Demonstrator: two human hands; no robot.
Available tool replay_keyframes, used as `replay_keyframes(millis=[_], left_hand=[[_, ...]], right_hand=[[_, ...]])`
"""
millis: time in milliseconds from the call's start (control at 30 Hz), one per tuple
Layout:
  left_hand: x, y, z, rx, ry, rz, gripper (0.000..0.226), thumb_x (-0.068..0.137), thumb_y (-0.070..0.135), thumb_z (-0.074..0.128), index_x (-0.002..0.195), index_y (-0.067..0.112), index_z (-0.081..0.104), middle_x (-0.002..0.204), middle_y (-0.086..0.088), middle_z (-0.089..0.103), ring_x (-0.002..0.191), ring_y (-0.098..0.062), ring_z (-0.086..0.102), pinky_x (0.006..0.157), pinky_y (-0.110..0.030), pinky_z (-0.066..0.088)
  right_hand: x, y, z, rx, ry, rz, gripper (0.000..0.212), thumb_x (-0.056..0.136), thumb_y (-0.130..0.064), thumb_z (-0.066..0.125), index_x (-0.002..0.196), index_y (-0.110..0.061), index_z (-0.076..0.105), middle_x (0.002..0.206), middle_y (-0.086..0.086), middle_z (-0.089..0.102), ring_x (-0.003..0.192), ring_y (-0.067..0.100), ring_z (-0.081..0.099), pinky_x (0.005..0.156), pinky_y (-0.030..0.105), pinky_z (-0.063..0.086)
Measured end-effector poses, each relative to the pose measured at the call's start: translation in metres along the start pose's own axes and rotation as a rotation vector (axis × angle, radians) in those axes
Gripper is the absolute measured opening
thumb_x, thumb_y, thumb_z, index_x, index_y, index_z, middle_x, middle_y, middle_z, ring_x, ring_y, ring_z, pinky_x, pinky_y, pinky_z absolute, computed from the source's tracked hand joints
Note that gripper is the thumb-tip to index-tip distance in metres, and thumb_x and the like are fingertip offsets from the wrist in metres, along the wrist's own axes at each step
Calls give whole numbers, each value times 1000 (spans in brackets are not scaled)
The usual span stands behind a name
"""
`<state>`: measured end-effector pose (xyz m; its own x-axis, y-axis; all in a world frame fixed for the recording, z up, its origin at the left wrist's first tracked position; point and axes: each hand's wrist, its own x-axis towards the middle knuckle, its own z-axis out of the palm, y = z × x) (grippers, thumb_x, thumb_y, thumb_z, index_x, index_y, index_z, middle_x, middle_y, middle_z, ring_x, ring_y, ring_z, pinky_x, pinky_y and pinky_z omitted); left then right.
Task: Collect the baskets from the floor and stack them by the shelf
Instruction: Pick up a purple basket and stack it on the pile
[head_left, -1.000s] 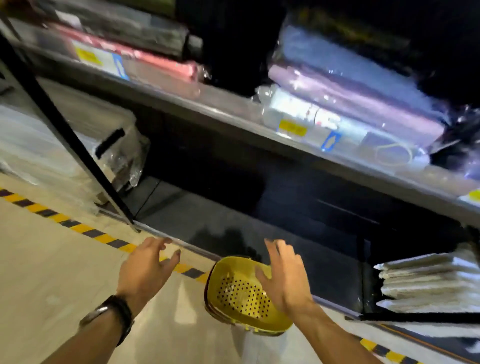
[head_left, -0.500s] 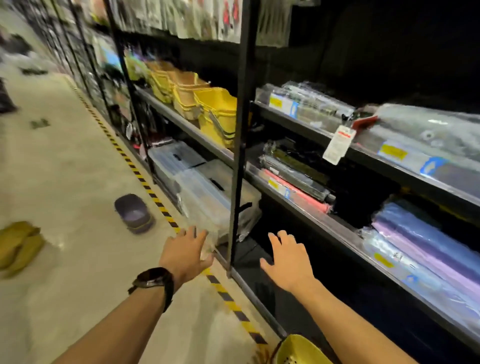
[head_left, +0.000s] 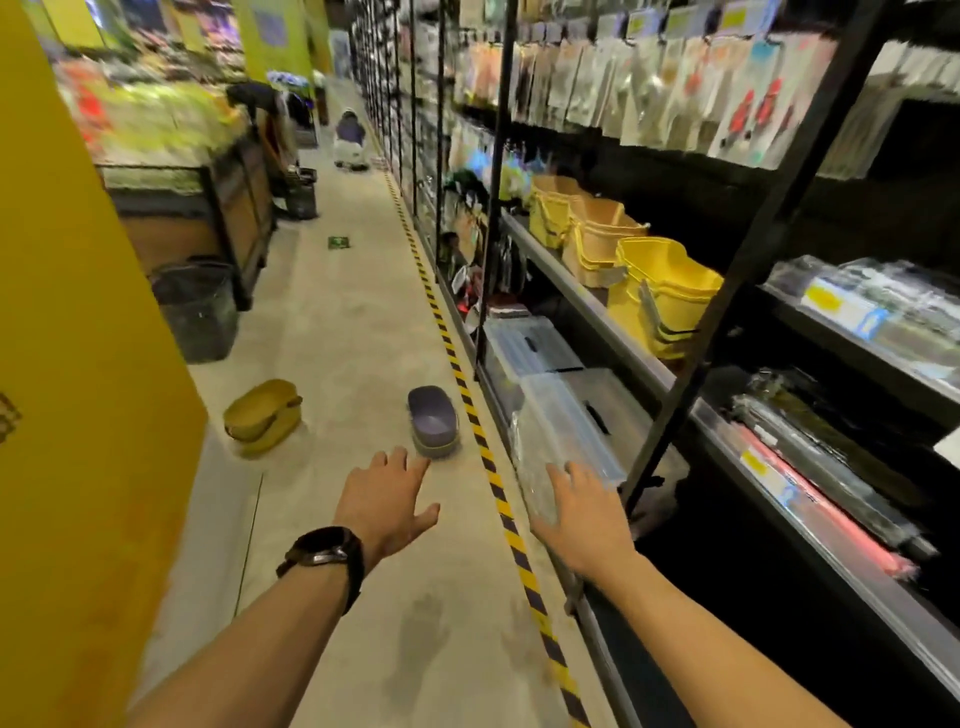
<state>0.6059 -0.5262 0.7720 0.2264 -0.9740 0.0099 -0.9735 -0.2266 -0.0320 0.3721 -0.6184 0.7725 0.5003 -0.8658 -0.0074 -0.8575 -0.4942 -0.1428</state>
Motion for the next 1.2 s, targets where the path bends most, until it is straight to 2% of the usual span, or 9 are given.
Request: replay_keyframes(millis=[300, 400, 700, 867, 1067, 1200], left_hand=[[36, -127, 0, 58, -14, -56, 61, 95, 61, 41, 142, 22, 38, 131, -5, 48, 116, -26, 49, 74, -37, 43], [53, -161, 5, 72, -28, -71, 60, 95, 61, 42, 141, 22, 39, 130, -6, 48, 115, -26, 49, 75, -37, 45], [161, -223, 21, 102, -30, -65, 61, 95, 62, 41, 143, 23, 38, 129, -5, 50, 114, -24, 50, 79, -35, 48], [234, -260, 24, 134, -45, -127, 62, 95, 63, 39, 144, 24, 37, 137, -2, 48, 119, -23, 51, 83, -36, 51], [301, -311, 23, 99, -58, -179, 60, 94, 62, 43, 141, 24, 42, 128, -3, 51, 115, -23, 51, 78, -33, 46], [363, -353, 22, 96, -32, -168, 56, 95, 60, 42, 137, 23, 45, 130, -3, 51, 116, -23, 50, 78, -34, 49]], right_hand=[[88, -110, 15, -22, -29, -69, 69, 91, -55, 50, 148, -21, 32, 140, 5, 43, 127, 25, 42, 104, 44, 41], [116, -128, 23, -41, -39, -74, 71, 90, -56, 49, 148, -20, 31, 142, 7, 42, 129, 26, 41, 105, 44, 41], [245, -128, 43, -39, -67, -21, 71, 88, -58, 51, 146, -21, 33, 148, 7, 38, 133, 27, 40, 105, 46, 40], [338, -121, 50, -22, -89, -34, 71, 87, -58, 54, 144, -21, 35, 142, 6, 41, 128, 27, 43, 104, 46, 44], [436, -139, 55, -62, -114, -60, 70, 88, -55, 55, 145, -21, 33, 144, 6, 39, 133, 27, 39, 105, 47, 38], [499, -162, 61, -86, -129, -39, 72, 89, -56, 55, 147, -20, 31, 146, 7, 36, 134, 28, 39, 103, 47, 41]])
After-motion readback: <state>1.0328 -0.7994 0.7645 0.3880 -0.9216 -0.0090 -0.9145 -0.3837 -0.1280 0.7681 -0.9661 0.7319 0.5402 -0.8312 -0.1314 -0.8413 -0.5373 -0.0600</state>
